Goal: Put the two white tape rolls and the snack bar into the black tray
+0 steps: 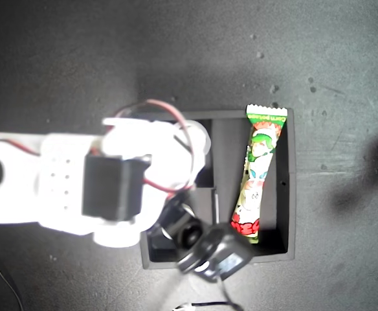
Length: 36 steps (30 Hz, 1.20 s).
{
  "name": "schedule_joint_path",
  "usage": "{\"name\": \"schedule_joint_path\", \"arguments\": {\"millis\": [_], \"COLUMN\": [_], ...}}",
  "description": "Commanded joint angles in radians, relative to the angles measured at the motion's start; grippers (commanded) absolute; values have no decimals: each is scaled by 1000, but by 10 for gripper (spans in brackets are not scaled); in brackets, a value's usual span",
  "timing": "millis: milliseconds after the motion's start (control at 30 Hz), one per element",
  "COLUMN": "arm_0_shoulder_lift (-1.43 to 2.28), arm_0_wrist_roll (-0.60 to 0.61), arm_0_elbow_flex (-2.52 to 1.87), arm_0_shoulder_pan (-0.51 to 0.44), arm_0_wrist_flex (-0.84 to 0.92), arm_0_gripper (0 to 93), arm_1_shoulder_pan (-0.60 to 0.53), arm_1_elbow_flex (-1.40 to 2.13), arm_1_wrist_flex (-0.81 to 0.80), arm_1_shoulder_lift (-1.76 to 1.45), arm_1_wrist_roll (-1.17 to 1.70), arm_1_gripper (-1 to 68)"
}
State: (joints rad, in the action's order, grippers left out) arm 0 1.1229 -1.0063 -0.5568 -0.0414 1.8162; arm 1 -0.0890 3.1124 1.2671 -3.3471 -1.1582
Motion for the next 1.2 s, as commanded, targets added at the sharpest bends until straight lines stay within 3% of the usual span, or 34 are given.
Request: {"name": "schedule_joint_path", "arguments": {"millis": [0,133,267,367,767,1167], "arm_0_shoulder_lift": [351,761,1233,1445,1448,1942], "arm_0_wrist_roll": [-78,-201,-192,-204,-354,-357], "arm_0_elbow_flex": [-245,-673,-1220,-1505,-2048,-2430], "arm_0_shoulder_pan": [60,146,155,143,-3,-34], "arm_0_wrist_flex": [20,-34,-341,-462,-704,-761], "arm_0_gripper": [71,1,0,0,0,-1], "arm_1_shoulder_pan": [3,3,20,41,44,44], "arm_1_elbow_flex": [12,12,12,12,12,12], "arm_1_wrist_flex": [-9,-20,23,49,72,72], "arm_1_shoulder_lift": [-5,-5,-5,-5,-5,-5], "arm_1_wrist_roll": [-8,5,20,-12,91,91], "arm_1_gripper": [0,0,0,0,0,0]}}
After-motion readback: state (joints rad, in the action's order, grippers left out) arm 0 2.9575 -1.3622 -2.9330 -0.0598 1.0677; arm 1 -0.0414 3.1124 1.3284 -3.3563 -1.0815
